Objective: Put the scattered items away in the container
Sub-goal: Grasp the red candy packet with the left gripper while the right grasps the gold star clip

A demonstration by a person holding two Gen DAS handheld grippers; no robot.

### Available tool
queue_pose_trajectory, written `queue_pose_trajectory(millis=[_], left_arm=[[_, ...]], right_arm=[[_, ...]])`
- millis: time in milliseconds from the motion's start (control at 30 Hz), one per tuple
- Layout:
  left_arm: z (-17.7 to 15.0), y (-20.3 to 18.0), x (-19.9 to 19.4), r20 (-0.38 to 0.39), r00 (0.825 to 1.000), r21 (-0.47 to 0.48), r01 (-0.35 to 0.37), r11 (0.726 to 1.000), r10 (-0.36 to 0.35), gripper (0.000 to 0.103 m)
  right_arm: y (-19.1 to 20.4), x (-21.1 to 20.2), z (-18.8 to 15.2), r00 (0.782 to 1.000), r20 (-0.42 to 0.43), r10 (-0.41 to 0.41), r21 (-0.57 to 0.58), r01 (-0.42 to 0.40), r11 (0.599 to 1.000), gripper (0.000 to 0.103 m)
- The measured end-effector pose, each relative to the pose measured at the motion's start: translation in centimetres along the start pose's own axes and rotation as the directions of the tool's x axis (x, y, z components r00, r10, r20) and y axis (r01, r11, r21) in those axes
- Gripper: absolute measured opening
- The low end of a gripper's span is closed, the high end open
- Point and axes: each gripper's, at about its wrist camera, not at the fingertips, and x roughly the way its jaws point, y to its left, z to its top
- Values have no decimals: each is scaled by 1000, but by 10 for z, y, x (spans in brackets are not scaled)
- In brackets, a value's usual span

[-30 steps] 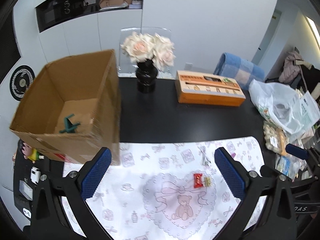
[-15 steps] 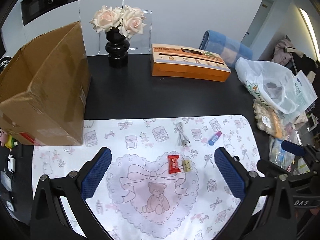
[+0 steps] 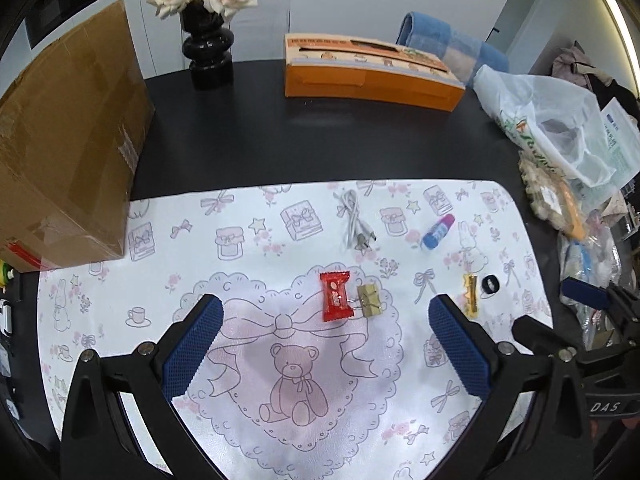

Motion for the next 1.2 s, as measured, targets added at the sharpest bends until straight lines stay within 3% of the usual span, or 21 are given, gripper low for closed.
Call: queue_pose_trajectory(millis=[333, 400, 533, 933, 1033, 1133, 1200], left_arm=[[-9, 8, 52, -66, 998, -15, -25, 1000, 24, 102], [-7, 7, 63, -79, 997, -13, -29, 1000, 27, 96], [-6, 9, 81, -124, 992, -25, -31, 999, 27, 69], [0, 2, 103, -156, 987, -8, -29, 1000, 27, 68], [-2, 0, 106, -162, 986, 5, -46, 999, 46, 62], [-3, -2, 106, -163, 984, 21, -69, 997, 72, 58], [-5, -1, 104, -160, 983, 24, -84, 996, 87, 50]], right_arm=[[-11, 42, -8, 1000, -21, 9, -6, -9, 1000, 103], [-13, 47, -5, 1000, -26, 11, -5, -11, 1000, 103], [-15, 50, -1, 1000, -18, 2, -6, -2, 1000, 103], [-24, 69, 1, 998, -61, -10, 14, 11, 1000, 103], [-29, 74, 0, 997, -82, 3, 37, 0, 999, 103], [-33, 79, 0, 995, -99, 23, 59, -17, 998, 95], [-33, 80, -1, 995, -100, 8, 55, -3, 998, 89]])
